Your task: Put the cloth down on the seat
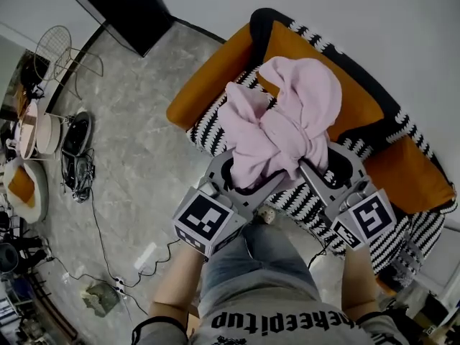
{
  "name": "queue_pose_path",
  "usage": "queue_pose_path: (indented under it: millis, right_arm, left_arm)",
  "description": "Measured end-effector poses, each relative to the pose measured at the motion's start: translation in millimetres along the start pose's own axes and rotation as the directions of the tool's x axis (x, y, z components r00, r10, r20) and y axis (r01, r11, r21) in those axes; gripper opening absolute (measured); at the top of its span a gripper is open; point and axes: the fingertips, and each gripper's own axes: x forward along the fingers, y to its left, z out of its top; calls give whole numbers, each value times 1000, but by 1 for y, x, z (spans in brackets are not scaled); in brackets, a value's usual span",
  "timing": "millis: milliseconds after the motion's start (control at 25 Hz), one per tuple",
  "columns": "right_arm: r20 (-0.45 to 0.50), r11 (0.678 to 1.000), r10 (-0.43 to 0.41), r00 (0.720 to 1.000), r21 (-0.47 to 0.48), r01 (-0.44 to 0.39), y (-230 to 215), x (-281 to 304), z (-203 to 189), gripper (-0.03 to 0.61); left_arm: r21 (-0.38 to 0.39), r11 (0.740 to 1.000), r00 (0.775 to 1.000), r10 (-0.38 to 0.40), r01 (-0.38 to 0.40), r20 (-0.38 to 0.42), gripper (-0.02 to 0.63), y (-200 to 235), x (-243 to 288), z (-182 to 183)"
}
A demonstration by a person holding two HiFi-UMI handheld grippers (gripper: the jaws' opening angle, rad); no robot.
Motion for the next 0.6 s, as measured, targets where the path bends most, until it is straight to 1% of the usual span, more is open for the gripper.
queue_pose_path:
  millis: [160,360,600]
  right_arm:
    - [-36,999,9,999,36,-8,-18,9,-17,192]
    - [-83,996,26,996,87,-19,-22,32,-65,190]
    - [-140,991,33,990,132,-15,-38,38,-89,190]
  left_arm:
    - [-36,999,999,-5,4,-34,291,9,20,-13]
    - [-96,995,997,-7,-1,-79,291,29,32,-60]
    - [-148,989,992,-24,6,-123,291,35,51,-79]
